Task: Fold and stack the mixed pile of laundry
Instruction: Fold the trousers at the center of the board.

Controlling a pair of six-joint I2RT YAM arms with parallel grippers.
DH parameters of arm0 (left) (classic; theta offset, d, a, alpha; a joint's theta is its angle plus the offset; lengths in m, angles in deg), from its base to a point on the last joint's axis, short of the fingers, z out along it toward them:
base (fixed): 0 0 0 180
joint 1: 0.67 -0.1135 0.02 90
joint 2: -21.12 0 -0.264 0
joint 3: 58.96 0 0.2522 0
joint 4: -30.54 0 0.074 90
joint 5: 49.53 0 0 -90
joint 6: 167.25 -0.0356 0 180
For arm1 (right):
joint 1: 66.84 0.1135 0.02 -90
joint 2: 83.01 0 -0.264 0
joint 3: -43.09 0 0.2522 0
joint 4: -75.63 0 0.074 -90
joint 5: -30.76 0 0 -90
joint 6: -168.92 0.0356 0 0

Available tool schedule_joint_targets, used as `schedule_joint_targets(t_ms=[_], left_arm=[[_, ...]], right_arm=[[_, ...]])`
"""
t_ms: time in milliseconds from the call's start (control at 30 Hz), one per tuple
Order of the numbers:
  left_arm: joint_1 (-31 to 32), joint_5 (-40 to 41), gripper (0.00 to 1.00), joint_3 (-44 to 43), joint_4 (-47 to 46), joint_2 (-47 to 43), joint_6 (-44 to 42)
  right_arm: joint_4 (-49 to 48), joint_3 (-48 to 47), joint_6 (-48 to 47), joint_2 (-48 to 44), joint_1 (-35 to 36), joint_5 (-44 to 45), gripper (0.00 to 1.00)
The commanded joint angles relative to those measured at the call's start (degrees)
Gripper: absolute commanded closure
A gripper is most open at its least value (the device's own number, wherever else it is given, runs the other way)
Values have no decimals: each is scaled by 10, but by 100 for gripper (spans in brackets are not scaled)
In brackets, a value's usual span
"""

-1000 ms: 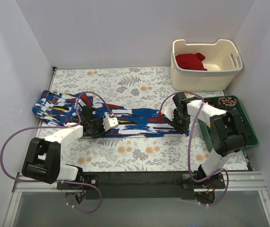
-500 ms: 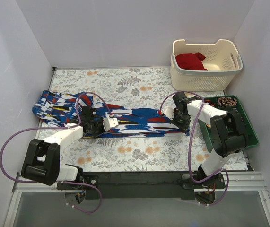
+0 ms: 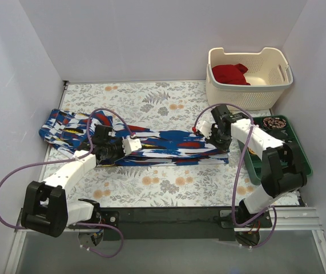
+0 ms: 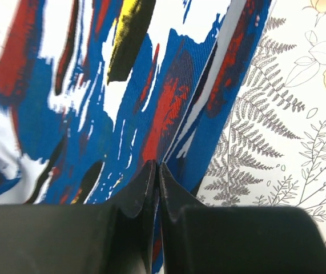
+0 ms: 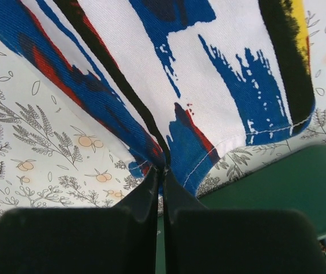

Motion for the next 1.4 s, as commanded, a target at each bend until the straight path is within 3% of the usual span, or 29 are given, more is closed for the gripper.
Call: schedule_joint_targets(t_ms=[0, 267, 633, 667, 767, 833, 967, 1167, 1233, 1300, 1333, 1367], left_arm=[[0, 5, 100, -26, 56, -42, -16], [1, 13, 100, 15, 70, -30, -38], [0, 19, 100, 43, 53, 3, -45], [0, 19, 100, 47, 52, 5, -49], [0, 24, 100, 52, 51, 6, -50], [1, 28, 94, 55, 51, 1, -50], [0, 27, 70, 67, 55, -24, -45], [0, 9, 62, 58, 48, -57, 5], [0, 4, 48, 51, 47, -69, 14], [0, 1, 47, 50, 38, -79, 34], [0, -2, 35, 48, 34, -91, 37], [0, -2, 34, 48, 25, -96, 44]], right_arm=[[29, -18, -9, -31, -1, -22, 99], [8, 26, -12, 0, 0, -28, 99], [22, 45, -14, -31, -1, -52, 99], [29, 43, -10, -38, -2, -55, 78], [39, 23, 26, -50, -28, -81, 50], [40, 7, 76, -50, -62, -104, 48], [36, 0, 174, -24, -100, -110, 50], [4, 13, 311, 3, -120, -93, 50], [-4, 21, 332, 5, -119, -91, 51], [-16, 29, 358, 9, -120, -85, 50], [-28, 32, 365, 13, -119, -74, 50], [-34, 35, 369, 19, -119, -70, 50]])
